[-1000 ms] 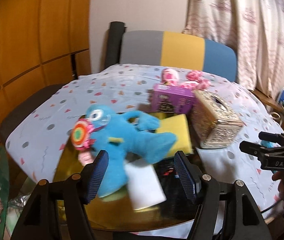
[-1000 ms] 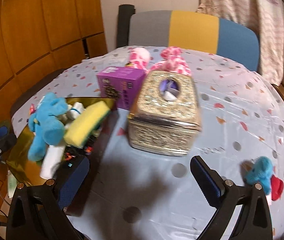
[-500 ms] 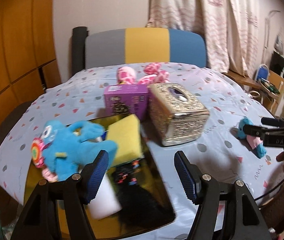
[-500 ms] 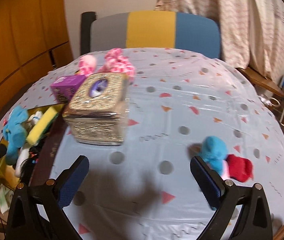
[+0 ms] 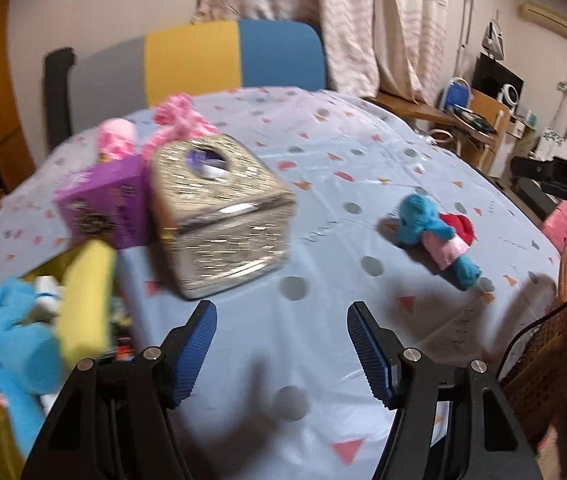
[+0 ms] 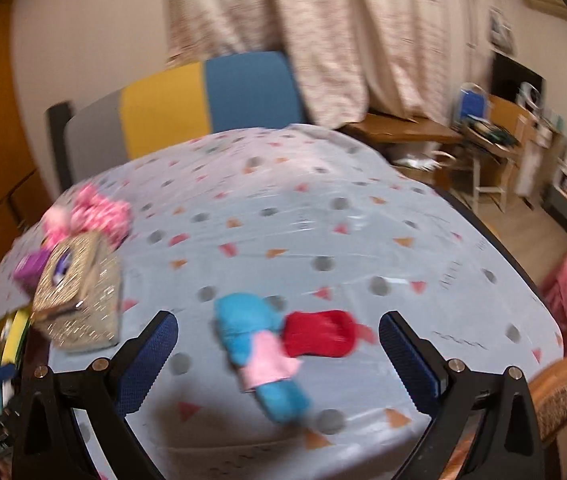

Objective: Organize soft objects
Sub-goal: 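Grasp the pink-dress blue plush with the left gripper while the right nears the sock, then grasp the red sock with the right gripper while the left lifts the blue plush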

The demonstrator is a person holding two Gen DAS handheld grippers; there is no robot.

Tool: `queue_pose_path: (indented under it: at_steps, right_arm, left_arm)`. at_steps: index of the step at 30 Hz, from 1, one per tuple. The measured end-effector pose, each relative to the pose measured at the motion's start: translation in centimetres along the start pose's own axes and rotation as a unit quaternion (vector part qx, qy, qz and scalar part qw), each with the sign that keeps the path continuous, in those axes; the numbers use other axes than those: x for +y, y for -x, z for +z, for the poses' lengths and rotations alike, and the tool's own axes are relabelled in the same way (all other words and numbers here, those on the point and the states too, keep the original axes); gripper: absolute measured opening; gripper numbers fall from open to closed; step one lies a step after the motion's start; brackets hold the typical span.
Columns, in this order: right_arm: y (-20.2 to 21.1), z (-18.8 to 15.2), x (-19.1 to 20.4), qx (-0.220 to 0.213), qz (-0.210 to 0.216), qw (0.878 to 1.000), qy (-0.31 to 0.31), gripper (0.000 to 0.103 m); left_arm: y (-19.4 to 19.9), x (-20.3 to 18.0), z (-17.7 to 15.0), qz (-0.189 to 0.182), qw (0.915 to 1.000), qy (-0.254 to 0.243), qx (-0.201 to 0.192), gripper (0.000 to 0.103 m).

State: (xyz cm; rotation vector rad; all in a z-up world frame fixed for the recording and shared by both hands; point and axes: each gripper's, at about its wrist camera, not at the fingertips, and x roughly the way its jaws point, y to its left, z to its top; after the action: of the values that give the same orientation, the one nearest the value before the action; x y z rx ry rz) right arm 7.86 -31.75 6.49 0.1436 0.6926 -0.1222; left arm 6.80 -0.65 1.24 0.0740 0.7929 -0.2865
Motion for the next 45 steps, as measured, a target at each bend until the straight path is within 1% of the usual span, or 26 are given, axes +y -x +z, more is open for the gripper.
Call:
queue_pose_path:
  at_steps: [2, 3, 5, 7, 8, 10, 12, 13, 17, 19, 22, 23, 24, 25, 26, 27, 29, 30, 32, 34, 37, 40, 41, 45]
  right_arm:
    - [0.0, 0.1, -1.6, 0.001, -0.009, 1.000, -0.022, 0.103]
    - [0.0, 0.1, -2.3, 0.002, -0.013, 0.999, -0.031, 0.103]
    - [-0.1, -0.1, -3.5, 0.004, -0.019, 0.999, -0.043, 0.103]
    - [-0.2, -0.2, -4.2, 0.008, -0.020, 0.999, -0.048, 0.103]
    - [-0.2, -0.3, -4.6, 0.010, -0.019, 0.999, -0.050, 0.103]
    - [-0.3, -0.5, -5.0, 0.011, -0.017, 0.998, -0.051, 0.103]
    - [-0.4, -0.5, -5.2, 0.013, -0.015, 0.999, -0.049, 0.103]
    - [-0.5, -0.5, -5.3, 0.013, -0.014, 0.999, -0.049, 0.103]
    - [-0.6, -0.5, -5.9, 0.016, -0.008, 0.999, -0.046, 0.103]
    - [-0.8, -0.5, -6.2, 0.020, -0.005, 0.999, -0.045, 0.103]
    - [-1.0, -0.5, -6.4, 0.025, -0.002, 0.999, -0.040, 0.103]
    - [-1.1, -0.5, -6.4, 0.027, -0.002, 0.999, -0.038, 0.102]
    - [-1.3, -0.5, -6.5, 0.030, -0.002, 0.999, -0.036, 0.102]
    - [-1.5, -0.5, -6.5, 0.033, -0.002, 0.999, -0.036, 0.101]
    - [-1.9, -0.4, -6.6, 0.040, -0.001, 0.998, -0.038, 0.097]
    - [-2.1, -0.3, -6.6, 0.045, 0.000, 0.998, -0.041, 0.094]
    - [-2.9, 0.0, -6.7, 0.061, 0.011, 0.997, -0.052, 0.090]
    - [-3.2, 0.2, -6.6, 0.068, 0.014, 0.996, -0.055, 0.089]
    - [-4.5, 0.6, -6.3, 0.097, 0.021, 0.993, -0.061, 0.089]
    - [-6.2, 1.0, -5.7, 0.128, 0.042, 0.989, -0.065, 0.089]
    - [-8.8, 1.5, -4.6, 0.168, 0.048, 0.983, -0.058, 0.090]
    - [-11.9, 1.7, -3.7, 0.204, 0.037, 0.977, -0.050, 0.091]
    - [-13.3, 1.6, -3.4, 0.221, 0.026, 0.974, -0.045, 0.092]
    - [-16.8, 1.4, -3.1, 0.260, -0.020, 0.965, -0.030, 0.093]
  left_arm:
    - [-1.5, -1.2, 0.6, -0.018, 0.9997, -0.001, 0.017, 0.068]
    - [-2.5, -2.1, 1.0, -0.036, 0.9990, -0.002, 0.026, 0.068]
    - [-3.9, -3.4, 1.8, -0.060, 0.9974, 0.000, 0.039, 0.067]
    - [-5.3, -5.1, 2.7, -0.088, 0.9950, 0.002, 0.046, 0.067]
    - [-5.7, -5.6, 2.9, -0.095, 0.9943, 0.002, 0.049, 0.067]
    - [-7.2, -7.6, 3.8, -0.118, 0.9914, 0.001, 0.057, 0.069]
    - [-8.8, -9.7, 4.6, -0.139, 0.9877, 0.008, 0.072, 0.073]
    - [-9.5, -10.4, 4.9, -0.146, 0.9862, 0.011, 0.078, 0.076]
    - [-12.3, -13.1, 6.1, -0.167, 0.9809, 0.027, 0.095, 0.078]
    - [-14.0, -14.4, 6.7, -0.166, 0.9803, 0.034, 0.101, 0.080]
    - [-16.2, -15.2, 7.0, -0.164, 0.9784, 0.052, 0.115, 0.079]
    - [-17.0, -15.3, 7.1, -0.163, 0.9774, 0.059, 0.121, 0.076]
    - [-18.0, -15.4, 7.2, -0.166, 0.9756, 0.067, 0.127, 0.069]
    - [-18.7, -15.4, 7.2, -0.169, 0.9740, 0.073, 0.132, 0.052]
    - [-19.3, -15.4, 7.1, -0.174, 0.9720, 0.074, 0.140, 0.034]
    - [-19.7, -15.4, 6.9, -0.186, 0.9692, 0.074, 0.144, 0.026]
    - [-19.4, -14.7, 6.5, -0.216, 0.9627, 0.080, 0.142, 0.026]
    - [-19.0, -14.3, 6.2, -0.214, 0.9641, 0.075, 0.139, 0.026]
    - [-18.2, -13.4, 5.8, -0.214, 0.9649, 0.067, 0.137, 0.026]
    - [-16.8, -11.7, 4.9, -0.210, 0.9661, 0.063, 0.137, 0.026]
    - [-14.9, -9.3, 3.5, -0.200, 0.9685, 0.059, 0.136, 0.026]
    - [-13.6, -7.2, 2.0, -0.200, 0.9673, 0.066, 0.141, 0.026]
    - [-13.0, -6.7, 1.5, -0.200, 0.9672, 0.066, 0.142, 0.026]
    - [-10.8, -4.0, -0.6, -0.199, 0.9663, 0.081, 0.142, 0.027]
